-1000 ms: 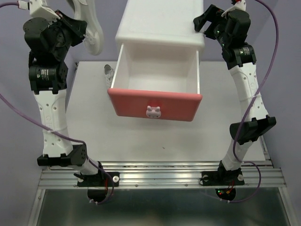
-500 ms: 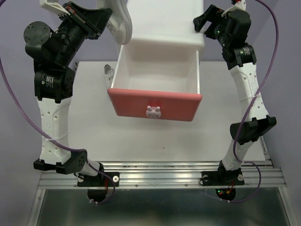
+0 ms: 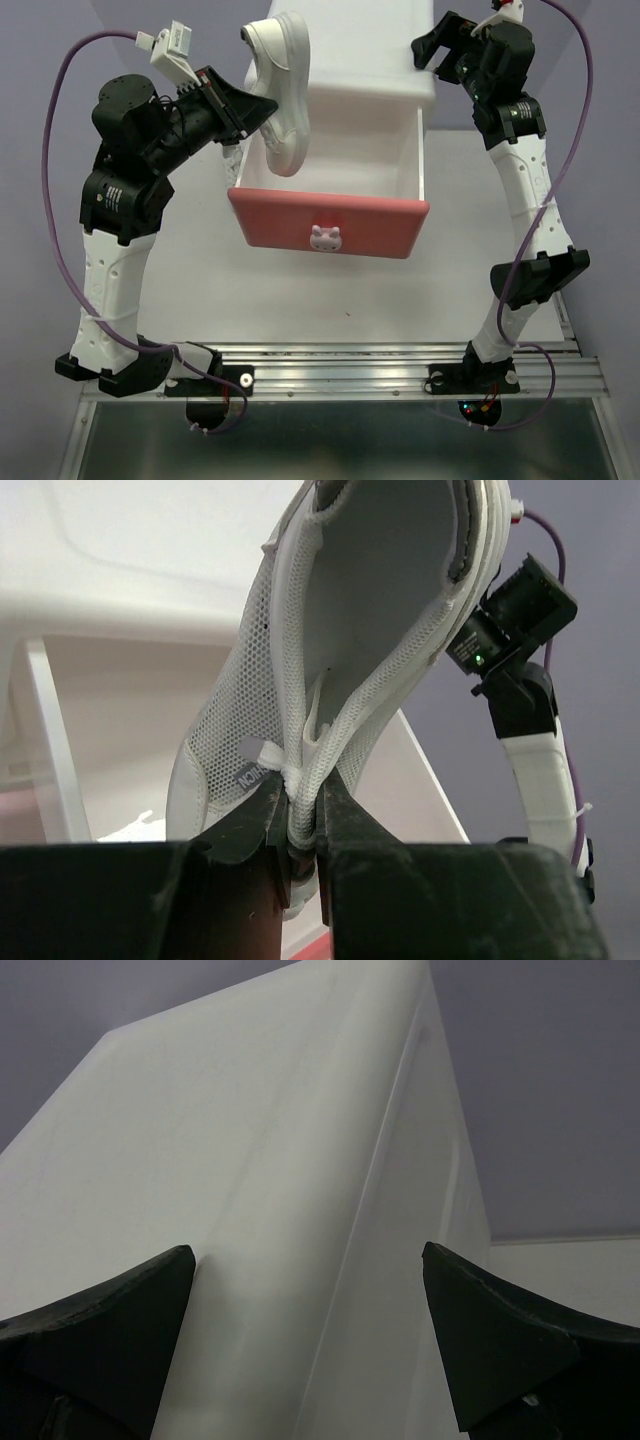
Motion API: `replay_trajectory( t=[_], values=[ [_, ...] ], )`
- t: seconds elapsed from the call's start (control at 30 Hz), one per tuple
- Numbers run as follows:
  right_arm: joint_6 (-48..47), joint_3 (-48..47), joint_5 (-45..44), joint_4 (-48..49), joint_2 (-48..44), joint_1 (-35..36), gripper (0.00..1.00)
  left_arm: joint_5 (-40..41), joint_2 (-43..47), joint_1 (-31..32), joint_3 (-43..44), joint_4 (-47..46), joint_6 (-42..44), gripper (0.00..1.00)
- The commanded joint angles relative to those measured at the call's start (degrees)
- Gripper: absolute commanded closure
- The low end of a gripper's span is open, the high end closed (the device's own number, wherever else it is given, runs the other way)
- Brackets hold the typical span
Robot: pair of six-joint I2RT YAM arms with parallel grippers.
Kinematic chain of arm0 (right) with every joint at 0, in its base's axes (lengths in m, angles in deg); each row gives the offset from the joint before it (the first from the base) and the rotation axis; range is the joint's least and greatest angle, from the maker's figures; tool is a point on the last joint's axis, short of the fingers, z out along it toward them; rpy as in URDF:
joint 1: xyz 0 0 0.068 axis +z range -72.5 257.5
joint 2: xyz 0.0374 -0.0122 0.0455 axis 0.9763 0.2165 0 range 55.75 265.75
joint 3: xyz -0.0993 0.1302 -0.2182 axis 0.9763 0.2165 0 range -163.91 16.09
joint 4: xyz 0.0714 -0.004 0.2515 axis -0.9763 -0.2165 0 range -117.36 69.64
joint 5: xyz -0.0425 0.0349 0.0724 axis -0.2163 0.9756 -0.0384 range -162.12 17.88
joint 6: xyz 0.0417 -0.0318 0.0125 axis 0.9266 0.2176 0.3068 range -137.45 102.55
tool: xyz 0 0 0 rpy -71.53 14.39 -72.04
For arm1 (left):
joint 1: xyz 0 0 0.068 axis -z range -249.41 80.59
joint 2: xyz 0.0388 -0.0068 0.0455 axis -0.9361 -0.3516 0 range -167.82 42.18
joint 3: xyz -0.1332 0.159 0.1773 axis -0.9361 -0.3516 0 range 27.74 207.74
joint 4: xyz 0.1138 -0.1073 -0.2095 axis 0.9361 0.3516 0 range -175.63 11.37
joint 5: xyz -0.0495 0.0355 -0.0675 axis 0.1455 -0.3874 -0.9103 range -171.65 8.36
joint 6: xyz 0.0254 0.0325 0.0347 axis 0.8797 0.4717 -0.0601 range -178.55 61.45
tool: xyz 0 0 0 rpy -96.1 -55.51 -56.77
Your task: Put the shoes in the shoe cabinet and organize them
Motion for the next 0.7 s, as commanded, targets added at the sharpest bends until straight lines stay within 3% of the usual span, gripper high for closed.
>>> replay_trajectory(
  t=[0.0, 0.43, 0.67],
  values=[
    [-8.5, 5.0, 2.4, -25.5, 2.9, 0.1, 0.01, 3.6, 3.1, 4.1, -0.9, -1.0, 1.4, 1.0],
    [-8.8, 5.9, 1.7, -25.4, 2.5, 0.1, 0.0, 17.0, 2.5, 10.9, -3.5, 12.2, 5.6, 1.0],
    [-8.7, 6.1, 0.7, -25.3, 2.3, 0.1, 0.0, 21.0, 0.7, 12.3, -4.4, 14.5, 7.1, 1.0]
  ],
)
